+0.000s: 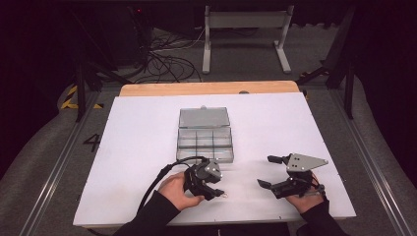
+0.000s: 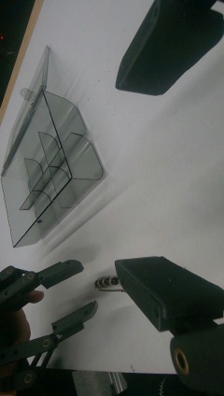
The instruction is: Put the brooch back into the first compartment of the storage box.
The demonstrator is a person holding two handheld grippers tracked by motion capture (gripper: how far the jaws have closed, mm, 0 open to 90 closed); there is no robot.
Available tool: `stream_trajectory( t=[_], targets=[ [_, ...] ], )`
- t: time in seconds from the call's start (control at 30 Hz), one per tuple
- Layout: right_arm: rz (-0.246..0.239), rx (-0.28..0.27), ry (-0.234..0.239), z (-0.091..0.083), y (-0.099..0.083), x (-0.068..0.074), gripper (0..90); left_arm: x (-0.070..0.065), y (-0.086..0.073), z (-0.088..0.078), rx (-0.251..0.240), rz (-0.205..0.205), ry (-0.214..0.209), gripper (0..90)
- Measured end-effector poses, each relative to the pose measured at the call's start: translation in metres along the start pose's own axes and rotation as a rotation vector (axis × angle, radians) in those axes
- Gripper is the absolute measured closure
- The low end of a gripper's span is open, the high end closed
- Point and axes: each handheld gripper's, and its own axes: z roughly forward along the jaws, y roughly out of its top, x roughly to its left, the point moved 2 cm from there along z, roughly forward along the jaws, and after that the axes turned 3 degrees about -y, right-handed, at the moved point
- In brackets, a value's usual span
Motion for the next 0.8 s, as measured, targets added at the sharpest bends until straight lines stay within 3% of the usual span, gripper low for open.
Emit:
stream_trajectory(
  t=[0.33, 0.8],
  targets=[
    [0.004, 0.002, 0.001, 0.000, 0.000, 0.000, 11.8, 0.001, 0.000, 0.009, 0.065, -0.010, -0.039, 60.3],
    [0.002, 0.003, 0.003, 0.000, 0.000, 0.000, 11.8, 0.000, 0.001, 0.016, 0.122, 0.026, -0.014, 72.3]
  ],
)
